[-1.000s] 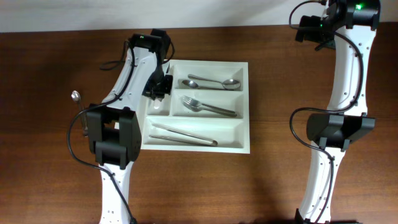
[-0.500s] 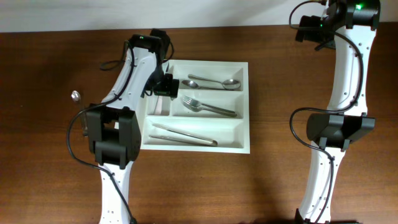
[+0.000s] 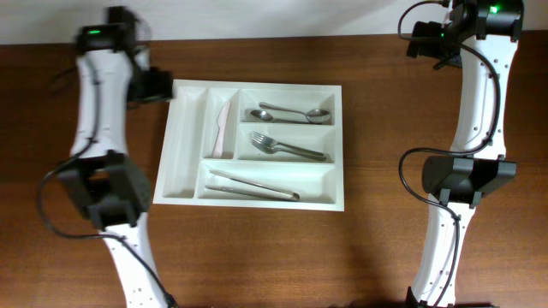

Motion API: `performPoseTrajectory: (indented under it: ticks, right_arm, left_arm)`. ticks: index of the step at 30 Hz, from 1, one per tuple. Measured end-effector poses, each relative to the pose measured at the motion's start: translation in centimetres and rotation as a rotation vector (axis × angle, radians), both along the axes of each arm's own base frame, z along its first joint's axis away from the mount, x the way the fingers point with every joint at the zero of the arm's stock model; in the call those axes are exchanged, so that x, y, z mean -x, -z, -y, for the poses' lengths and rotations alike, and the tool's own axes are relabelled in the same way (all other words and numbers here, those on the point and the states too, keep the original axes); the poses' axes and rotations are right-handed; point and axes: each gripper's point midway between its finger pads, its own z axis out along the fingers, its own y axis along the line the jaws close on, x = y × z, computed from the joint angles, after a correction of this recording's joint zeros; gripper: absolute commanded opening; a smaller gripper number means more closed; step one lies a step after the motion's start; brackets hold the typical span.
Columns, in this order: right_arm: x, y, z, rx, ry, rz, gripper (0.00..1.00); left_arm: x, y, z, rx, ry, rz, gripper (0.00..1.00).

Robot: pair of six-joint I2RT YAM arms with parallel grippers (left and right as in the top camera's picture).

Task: Pack container
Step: 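Lower the knife into the narrow left compartment and open the left gripper, then move the left gripper back to the small metal spoon and grasp it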

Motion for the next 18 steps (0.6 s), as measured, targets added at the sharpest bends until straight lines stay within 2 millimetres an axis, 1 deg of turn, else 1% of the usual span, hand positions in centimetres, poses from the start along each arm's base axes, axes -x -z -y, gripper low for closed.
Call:
performPoseTrajectory:
  ticks: [3, 5, 8, 11, 13, 18]
  right_arm:
    - [0.0, 0.0, 0.0, 0.000, 0.000, 0.000, 0.99]
    - [0.0, 0.0, 0.0, 0.000, 0.000, 0.000, 0.99]
    - [0.0, 0.0, 0.0, 0.000, 0.000, 0.000, 0.99]
    - [0.0, 0.0, 0.0, 0.000, 0.000, 0.000, 0.99]
    - [0.0, 0.0, 0.0, 0.000, 0.000, 0.000, 0.99]
    - [0.0, 0.0, 0.0, 0.000, 0.000, 0.000, 0.99]
  left_arm:
    - [0.2, -0.1, -5.0, -0.009, -0.102, 0.031, 0.97]
    - [0.1, 0.0, -7.6, -0.019, -0.153, 0.055, 0.97]
    - [0.0, 1.0, -9.8, -0.029, -0.193, 0.075, 0.97]
    - [-0.1, 3.0, -10.2, -0.030, -0.199, 0.067, 0.96]
    - [-0.2, 4.4, -10.0, -0.029, -0.195, 0.064, 0.95]
    - [0.4, 8.1, -9.4, -0.017, -0.187, 0.010, 0.93]
